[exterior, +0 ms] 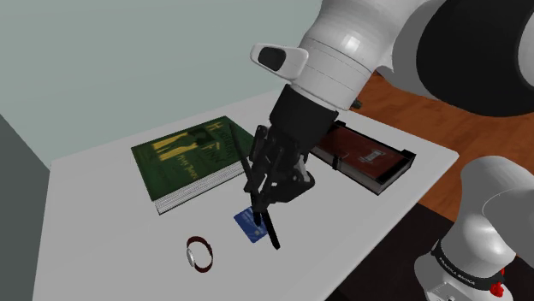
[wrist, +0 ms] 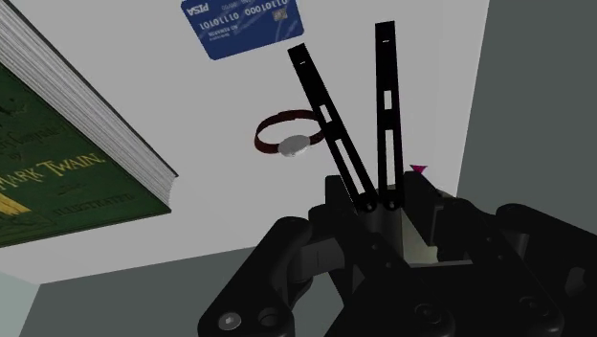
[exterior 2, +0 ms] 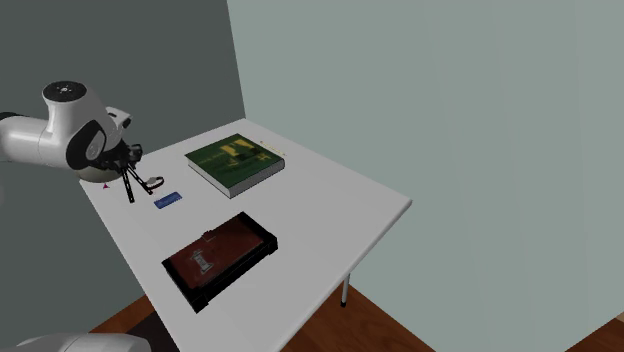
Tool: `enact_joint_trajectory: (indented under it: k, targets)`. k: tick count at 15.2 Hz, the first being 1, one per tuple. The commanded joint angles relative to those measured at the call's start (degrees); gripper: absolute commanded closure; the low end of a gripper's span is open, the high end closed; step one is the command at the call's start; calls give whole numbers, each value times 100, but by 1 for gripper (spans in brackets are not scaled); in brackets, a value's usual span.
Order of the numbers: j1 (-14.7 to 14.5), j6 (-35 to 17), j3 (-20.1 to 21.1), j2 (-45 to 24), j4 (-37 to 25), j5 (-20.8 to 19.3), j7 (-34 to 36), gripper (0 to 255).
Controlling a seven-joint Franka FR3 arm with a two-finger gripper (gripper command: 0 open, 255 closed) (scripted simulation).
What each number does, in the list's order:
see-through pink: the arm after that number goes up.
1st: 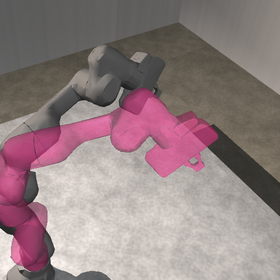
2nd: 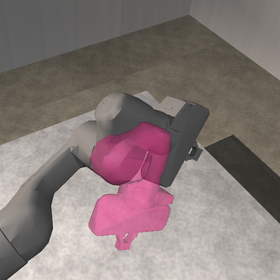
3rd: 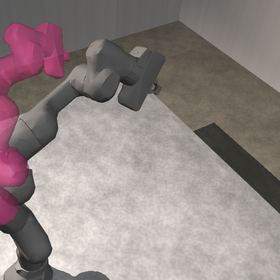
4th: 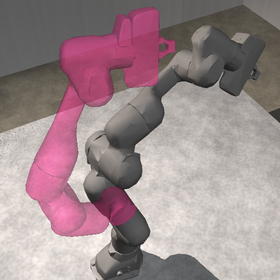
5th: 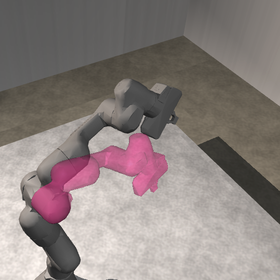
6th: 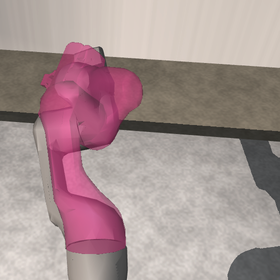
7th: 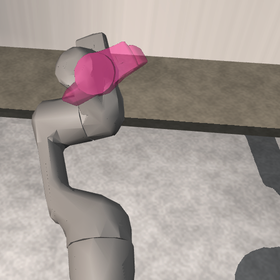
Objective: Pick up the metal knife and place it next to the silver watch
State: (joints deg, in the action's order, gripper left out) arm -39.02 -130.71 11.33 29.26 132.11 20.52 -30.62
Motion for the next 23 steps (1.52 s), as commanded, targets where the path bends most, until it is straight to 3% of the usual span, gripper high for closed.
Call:
enact_joint_trajectory:
  k: [1,5,13,14,19,23]
  targets:
    - [-17,-144,5,3,149,37,-44,255]
    - [-62,-503,27,-40,471,128,-143,255]
    - [-62,-503,27,-40,471,128,-143,255]
    - [-62,-503,27,-40,471,128,-143,0]
    - [-62,-503,27,-40,471,128,-143,0]
    - [-7,256,-152,446,223,18,-96,0]
